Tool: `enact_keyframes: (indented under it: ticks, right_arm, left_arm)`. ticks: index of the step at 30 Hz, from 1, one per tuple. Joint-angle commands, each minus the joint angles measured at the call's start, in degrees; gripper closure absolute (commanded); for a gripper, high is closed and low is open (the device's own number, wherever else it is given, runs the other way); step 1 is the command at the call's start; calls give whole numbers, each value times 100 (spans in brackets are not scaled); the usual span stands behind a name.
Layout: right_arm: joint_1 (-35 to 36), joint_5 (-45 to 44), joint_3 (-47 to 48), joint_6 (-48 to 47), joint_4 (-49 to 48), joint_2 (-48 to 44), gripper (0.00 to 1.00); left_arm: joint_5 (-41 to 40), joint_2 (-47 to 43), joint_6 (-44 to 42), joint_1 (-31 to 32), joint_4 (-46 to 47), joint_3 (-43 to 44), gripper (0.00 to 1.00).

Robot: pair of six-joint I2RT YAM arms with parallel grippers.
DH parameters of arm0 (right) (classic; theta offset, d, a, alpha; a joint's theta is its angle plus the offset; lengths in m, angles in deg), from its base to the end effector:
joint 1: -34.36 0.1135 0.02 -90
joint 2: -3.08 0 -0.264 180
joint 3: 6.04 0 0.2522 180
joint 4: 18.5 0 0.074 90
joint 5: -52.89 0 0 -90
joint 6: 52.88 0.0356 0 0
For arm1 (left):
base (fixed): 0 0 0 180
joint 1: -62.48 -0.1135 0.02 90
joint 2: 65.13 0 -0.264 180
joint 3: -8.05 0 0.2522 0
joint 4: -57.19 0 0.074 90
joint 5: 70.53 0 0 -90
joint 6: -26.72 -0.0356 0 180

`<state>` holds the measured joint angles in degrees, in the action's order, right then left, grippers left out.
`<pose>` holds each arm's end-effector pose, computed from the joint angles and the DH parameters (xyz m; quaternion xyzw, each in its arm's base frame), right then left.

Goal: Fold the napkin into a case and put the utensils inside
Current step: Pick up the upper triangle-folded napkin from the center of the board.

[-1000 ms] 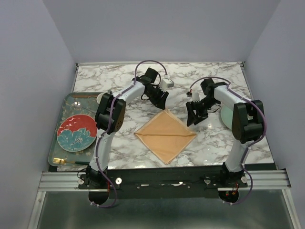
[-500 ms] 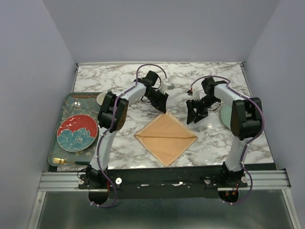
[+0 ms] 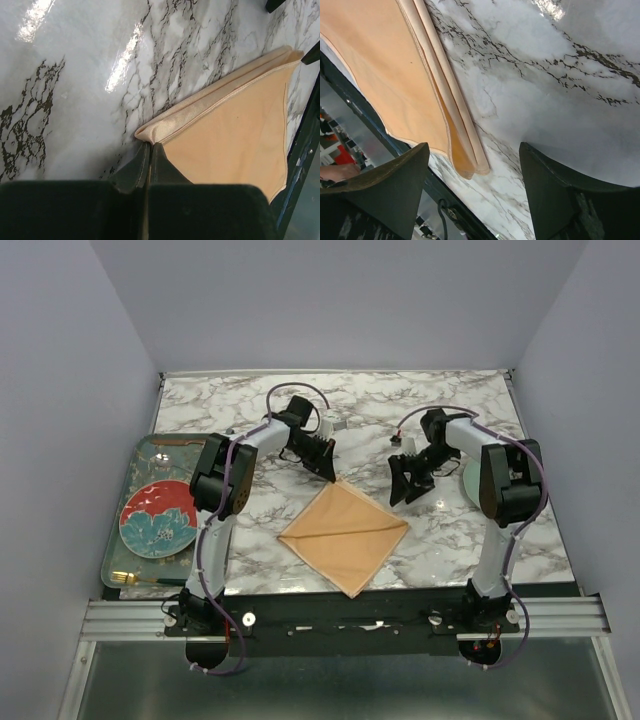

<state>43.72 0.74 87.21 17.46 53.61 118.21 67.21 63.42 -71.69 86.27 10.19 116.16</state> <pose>0.3507 0.0799 0.1567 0.2259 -0.9180 -0.3258 0.0037 0.4088 -0.2090 0.1414 0.3247 0.8397 -0.4172 0.1242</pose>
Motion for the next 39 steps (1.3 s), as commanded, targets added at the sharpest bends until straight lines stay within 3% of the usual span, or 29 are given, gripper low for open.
enact_keyframes:
  ticks: [1, 16, 25, 32, 37, 39]
  right_arm:
    - [-14, 223, -100, -126, 36, 273, 21]
    - [83, -250, -353, -38, 678, 572, 25]
    - [127, -146, -469, 515, 555, 712, 34]
    - [127, 65, -284, 621, 476, 678, 65]
    - [118, 319, -144, 621, 555, 668, 80]
    - [127, 355, -126, 578, 572, 660, 91]
  left_arm:
    - [174, -392, 58, -32, 334, -206, 100]
    - [95, -937, 172, -24, 976, -918, 100]
    - [51, -1008, 339, -32, 1188, -1050, 100]
    - [-11, -1051, 348, -32, 1223, -1137, 100]
    - [-37, -1087, 366, -32, 1275, -1182, 100]
    - [-37, -1095, 366, -33, 1275, -1182, 100]
